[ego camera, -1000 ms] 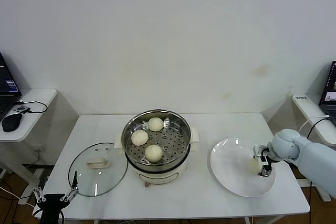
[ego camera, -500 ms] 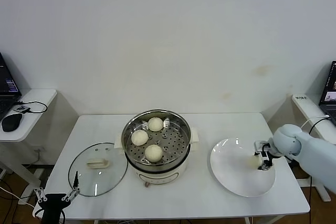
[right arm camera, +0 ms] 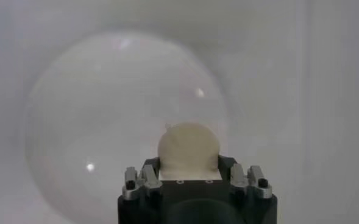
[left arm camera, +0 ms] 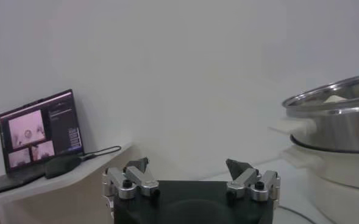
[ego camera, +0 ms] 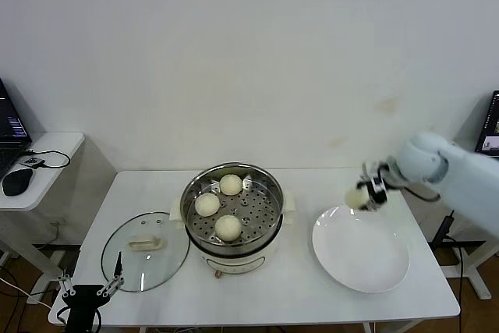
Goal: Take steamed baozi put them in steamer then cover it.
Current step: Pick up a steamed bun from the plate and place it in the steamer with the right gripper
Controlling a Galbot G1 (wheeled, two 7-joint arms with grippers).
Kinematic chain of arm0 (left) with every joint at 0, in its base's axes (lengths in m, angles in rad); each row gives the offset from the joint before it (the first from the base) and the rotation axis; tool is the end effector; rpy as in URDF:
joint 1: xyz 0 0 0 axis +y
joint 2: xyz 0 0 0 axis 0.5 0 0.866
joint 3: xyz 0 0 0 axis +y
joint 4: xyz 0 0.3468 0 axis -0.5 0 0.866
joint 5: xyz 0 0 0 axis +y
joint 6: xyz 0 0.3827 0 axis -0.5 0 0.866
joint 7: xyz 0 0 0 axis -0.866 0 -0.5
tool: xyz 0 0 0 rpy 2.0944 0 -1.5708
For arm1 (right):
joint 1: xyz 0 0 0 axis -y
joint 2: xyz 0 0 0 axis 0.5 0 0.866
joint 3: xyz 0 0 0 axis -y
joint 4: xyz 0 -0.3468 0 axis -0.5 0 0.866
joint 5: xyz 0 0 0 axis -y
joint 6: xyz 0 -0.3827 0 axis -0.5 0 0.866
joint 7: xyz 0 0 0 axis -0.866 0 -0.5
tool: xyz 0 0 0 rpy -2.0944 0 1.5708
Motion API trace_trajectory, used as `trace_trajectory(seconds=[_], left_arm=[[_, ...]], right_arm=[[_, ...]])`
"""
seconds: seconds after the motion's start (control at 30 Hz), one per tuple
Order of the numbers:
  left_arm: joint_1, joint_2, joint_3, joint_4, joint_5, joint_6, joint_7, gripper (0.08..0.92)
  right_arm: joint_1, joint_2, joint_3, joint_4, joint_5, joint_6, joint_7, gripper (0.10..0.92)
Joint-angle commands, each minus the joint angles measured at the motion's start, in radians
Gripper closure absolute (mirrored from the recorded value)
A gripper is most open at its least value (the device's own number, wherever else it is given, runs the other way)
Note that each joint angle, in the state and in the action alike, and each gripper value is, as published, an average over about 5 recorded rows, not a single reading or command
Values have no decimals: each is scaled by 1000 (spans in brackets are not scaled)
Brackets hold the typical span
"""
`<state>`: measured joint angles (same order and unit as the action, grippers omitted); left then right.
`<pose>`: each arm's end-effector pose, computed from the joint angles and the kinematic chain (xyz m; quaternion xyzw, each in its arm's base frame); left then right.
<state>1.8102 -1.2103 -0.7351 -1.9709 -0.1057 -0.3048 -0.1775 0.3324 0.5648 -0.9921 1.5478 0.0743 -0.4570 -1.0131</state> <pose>0.1392 0.1390 -0.3530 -0.0614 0.9864 0.1527 0.0051 0.5077 -0.0959 -0.0768 0.4374 -0.6018 0.5662 0.3550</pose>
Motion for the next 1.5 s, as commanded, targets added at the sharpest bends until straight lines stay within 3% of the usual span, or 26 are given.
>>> trace_trajectory(seconds=[0.03,0.27,0.53,1.2,1.5], left_arm=[[-4,1,3,-2,0,3,0,177],[-11,-2,3,-5,-1,5,2,177],[-10,-15,-6,-11,-3,3,0,177],[-4,-22,-16,-13,-7,-6,-4,177],[-7,-18,-18,-9,-9,-8,-5,177]], right_arm=[[470,247,-265,69,379,-163,77,429],[422,454,-276,27,541,-248,183,423],[280,620,-284,-110,518,-268,210,423],[141,654,-315,-189,332,-267,205,423],[132,628,-313,-175,339,-268,211,419]])
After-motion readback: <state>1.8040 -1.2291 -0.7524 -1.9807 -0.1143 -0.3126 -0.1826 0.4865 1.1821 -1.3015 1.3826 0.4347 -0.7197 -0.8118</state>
